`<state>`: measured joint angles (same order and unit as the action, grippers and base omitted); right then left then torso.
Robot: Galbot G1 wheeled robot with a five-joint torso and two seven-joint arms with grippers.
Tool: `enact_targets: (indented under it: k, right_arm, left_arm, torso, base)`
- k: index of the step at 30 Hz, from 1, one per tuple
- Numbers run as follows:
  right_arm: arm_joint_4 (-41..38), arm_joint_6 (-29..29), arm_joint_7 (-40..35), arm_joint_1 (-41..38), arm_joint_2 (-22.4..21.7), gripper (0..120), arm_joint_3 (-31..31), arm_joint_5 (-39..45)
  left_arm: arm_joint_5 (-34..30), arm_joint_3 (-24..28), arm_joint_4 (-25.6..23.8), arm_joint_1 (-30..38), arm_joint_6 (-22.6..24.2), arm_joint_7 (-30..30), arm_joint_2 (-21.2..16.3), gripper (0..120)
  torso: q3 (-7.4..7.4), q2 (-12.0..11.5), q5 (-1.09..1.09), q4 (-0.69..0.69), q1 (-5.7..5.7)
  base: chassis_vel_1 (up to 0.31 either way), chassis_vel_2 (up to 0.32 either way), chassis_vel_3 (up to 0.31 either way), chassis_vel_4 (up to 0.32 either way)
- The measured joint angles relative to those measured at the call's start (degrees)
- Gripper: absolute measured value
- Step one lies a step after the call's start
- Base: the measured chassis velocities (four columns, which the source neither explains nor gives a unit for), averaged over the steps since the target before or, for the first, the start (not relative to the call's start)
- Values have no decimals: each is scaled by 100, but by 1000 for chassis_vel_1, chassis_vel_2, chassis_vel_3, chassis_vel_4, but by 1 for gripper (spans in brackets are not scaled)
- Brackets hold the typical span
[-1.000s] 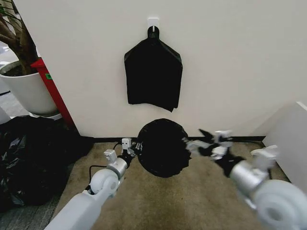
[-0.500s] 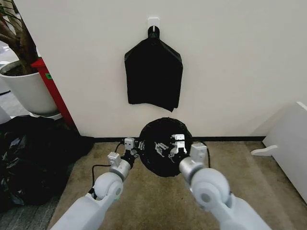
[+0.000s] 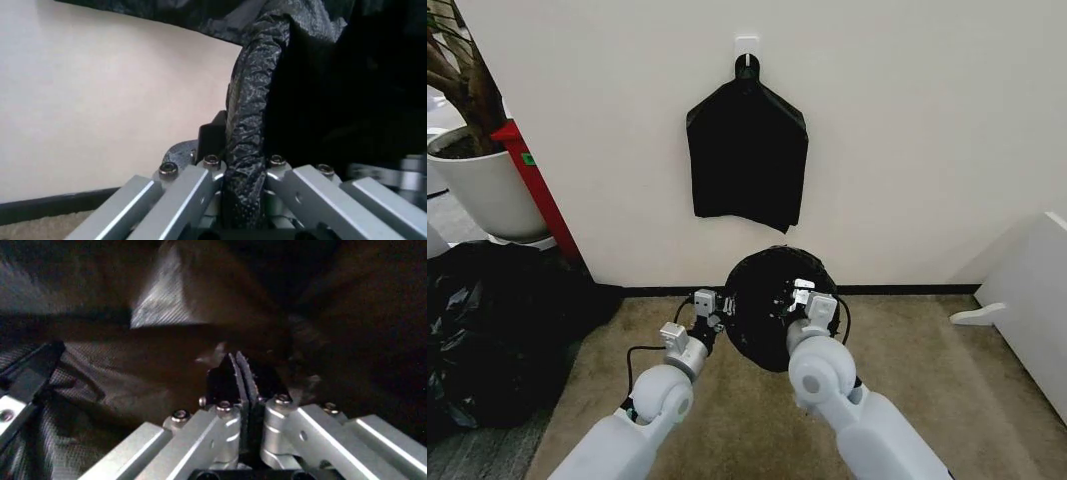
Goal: Place the garbage bag over the trash bin.
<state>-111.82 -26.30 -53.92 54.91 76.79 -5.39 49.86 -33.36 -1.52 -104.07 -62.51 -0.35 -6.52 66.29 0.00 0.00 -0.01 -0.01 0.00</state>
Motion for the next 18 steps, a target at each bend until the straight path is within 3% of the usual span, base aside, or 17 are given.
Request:
enact_targets:
  k: [7,18]
  right_arm:
    - [428,77,-97,-241,154,0,83,0]
    - [1100,102,-103,-453,4,0,384,345]
  left_arm:
    - [120,163,-25,38,-39,56,66,2]
    - [208,198,-116,32,-180,285,0,2]
  torso:
    - [0,0,1,1,0]
    - [0,0,1,0,0]
  base:
    - [0,0,0,0]
    - [0,0,0,0]
